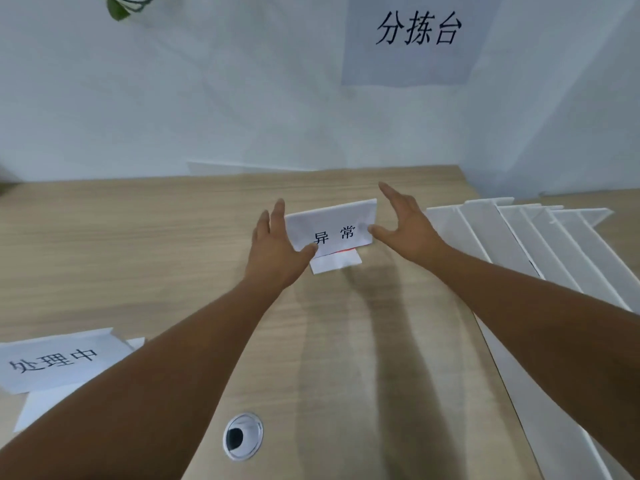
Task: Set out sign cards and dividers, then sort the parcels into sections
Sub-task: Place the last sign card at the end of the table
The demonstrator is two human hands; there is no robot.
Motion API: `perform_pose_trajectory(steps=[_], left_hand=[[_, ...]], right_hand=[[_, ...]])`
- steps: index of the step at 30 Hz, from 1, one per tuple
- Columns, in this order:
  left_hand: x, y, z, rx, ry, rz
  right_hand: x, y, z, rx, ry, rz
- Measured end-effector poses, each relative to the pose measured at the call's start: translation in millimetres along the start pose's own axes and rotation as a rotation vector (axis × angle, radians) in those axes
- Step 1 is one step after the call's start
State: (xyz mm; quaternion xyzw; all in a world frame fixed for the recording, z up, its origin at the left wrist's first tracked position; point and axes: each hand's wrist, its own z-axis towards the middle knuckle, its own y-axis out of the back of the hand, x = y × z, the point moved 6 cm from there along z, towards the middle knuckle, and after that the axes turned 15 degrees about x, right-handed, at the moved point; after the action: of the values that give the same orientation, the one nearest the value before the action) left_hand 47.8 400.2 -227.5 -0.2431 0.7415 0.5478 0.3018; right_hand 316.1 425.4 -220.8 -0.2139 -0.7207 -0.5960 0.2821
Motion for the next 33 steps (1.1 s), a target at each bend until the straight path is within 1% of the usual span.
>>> perform_pose_trajectory(steps=[5, 7, 11, 15, 21, 26, 33], left_hand=[[-0.1, -26.6, 30.6, 0.018, 0.064, -0.070], [-1.2, -29.0, 30.1, -0.003, 0.060, -0.111], [-8.5, -23.3, 8.3, -0.023, 0.036, -0.107], [-20.9, -20.8, -36.0, 0.018, 0.014, -0.104], [-20.0, -26.0, -104.4, 0.042, 0.007, -0.107], [-0.8, -34.2, -133.0, 0.067, 0.013, -0.126], [23.5, -50.2, -134.2, 0.088, 0.042, -0.111]], right_hand=[[-3.0, -38.4, 36.5, 0.143, -0.001, -0.025], [-2.5, -45.7, 33.6, 0.130, -0.011, -0.031], [4.6, -42.1, -1.7, 0.079, 0.009, -0.099], [19.9, -35.7, -60.2, 0.114, 0.036, -0.168], [39.2, -45.6, -128.9, 0.139, -0.025, -0.165], [35.6, -71.4, -149.9, 0.151, -0.065, -0.147], [19.1, -101.9, -153.8, 0.153, -0.063, -0.102]])
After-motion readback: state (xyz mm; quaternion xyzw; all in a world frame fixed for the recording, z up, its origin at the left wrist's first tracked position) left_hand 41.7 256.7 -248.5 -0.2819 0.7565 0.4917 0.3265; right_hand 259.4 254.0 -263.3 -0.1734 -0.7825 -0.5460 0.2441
